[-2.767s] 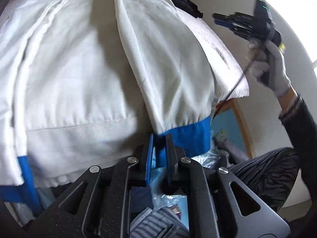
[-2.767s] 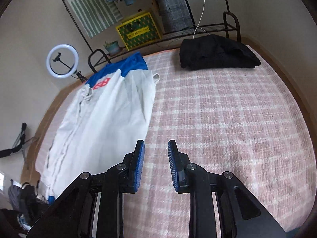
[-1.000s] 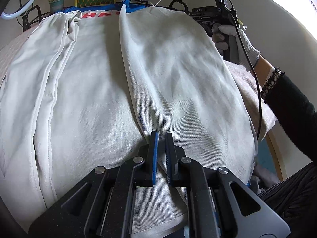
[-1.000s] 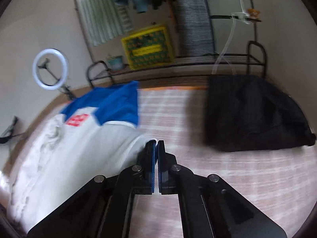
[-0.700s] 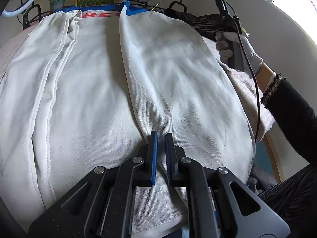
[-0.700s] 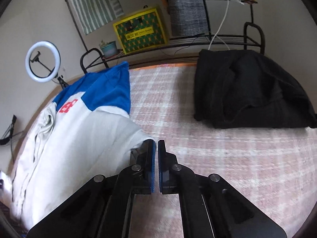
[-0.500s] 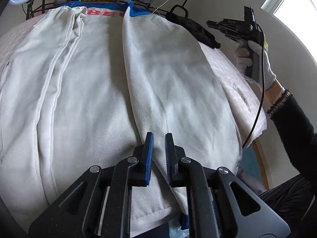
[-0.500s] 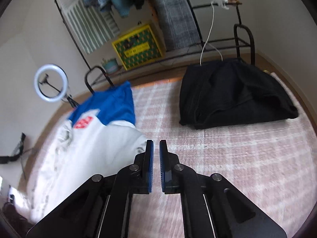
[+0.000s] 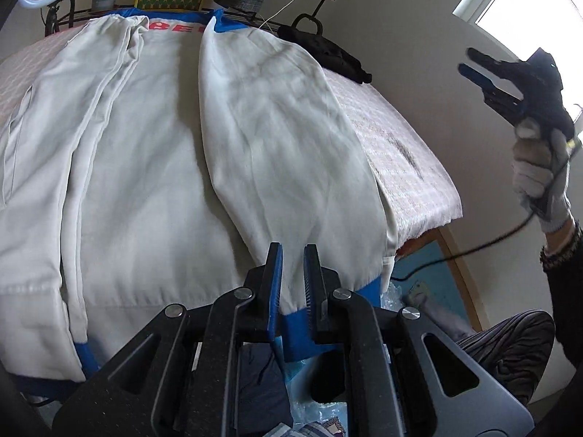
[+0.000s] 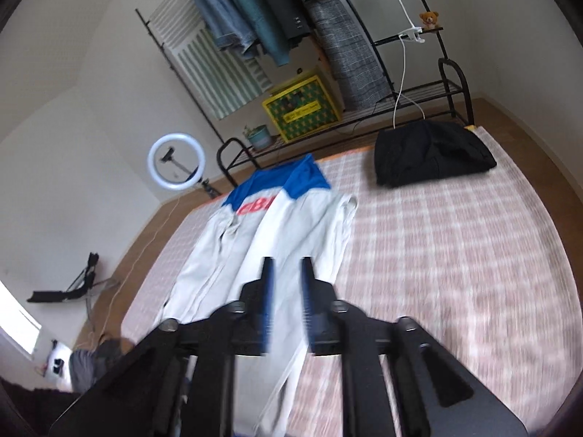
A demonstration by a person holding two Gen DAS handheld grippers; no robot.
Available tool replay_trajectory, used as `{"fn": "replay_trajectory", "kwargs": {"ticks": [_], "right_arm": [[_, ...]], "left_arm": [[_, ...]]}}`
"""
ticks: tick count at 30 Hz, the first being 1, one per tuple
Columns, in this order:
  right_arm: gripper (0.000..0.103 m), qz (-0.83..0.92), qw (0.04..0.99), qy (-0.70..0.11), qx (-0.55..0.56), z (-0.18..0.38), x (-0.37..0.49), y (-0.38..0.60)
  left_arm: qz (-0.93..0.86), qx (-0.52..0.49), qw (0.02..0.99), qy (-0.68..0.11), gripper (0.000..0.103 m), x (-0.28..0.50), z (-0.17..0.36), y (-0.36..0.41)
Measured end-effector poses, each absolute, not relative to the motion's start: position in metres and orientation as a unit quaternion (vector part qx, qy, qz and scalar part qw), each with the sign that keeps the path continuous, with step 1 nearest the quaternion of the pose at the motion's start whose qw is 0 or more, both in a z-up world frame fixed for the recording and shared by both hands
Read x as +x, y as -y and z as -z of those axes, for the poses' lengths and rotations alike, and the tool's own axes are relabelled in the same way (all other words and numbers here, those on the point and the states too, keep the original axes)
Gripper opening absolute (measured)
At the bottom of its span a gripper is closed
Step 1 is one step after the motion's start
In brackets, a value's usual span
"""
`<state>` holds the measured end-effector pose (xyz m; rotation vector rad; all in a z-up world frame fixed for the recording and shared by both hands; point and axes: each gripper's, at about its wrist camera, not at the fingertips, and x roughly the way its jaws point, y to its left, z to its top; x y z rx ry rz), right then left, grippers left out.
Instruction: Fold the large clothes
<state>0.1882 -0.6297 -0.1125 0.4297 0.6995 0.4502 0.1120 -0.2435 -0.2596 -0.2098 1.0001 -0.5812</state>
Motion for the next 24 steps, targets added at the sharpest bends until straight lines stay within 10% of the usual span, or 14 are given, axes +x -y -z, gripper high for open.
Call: {"fn": "replay_trajectory", "kwargs": {"ticks": [2, 8, 21, 24], "right_arm": [[0.056, -0.228, 0.889, -0.337, 0.213, 0.116, 0.156, 0.621], [0.055, -0.25, 0.834, -0.429, 0.242, 0.186, 0.116, 0.58], [0.053, -0.24, 0.784, -0.541, 0.187, 0.266, 0.16, 0.51], [0.016, -0.238, 0.784, -0.541, 0.191, 0.268, 0.156, 0.506]], "left_arm": [[0.263, -0.101, 0.832, -0.477, 0.009, 0.107, 0.265, 0.239], [0.251, -0.151, 0.813, -0.503, 0.026, 0.106, 0.282, 0.224], [0.282, -0.176, 0.781, -0.529, 0.011, 0.108, 0.3, 0.234], [0.287, -0.173, 0.78, -0.529, 0.009, 0.107, 0.298, 0.235]]}}
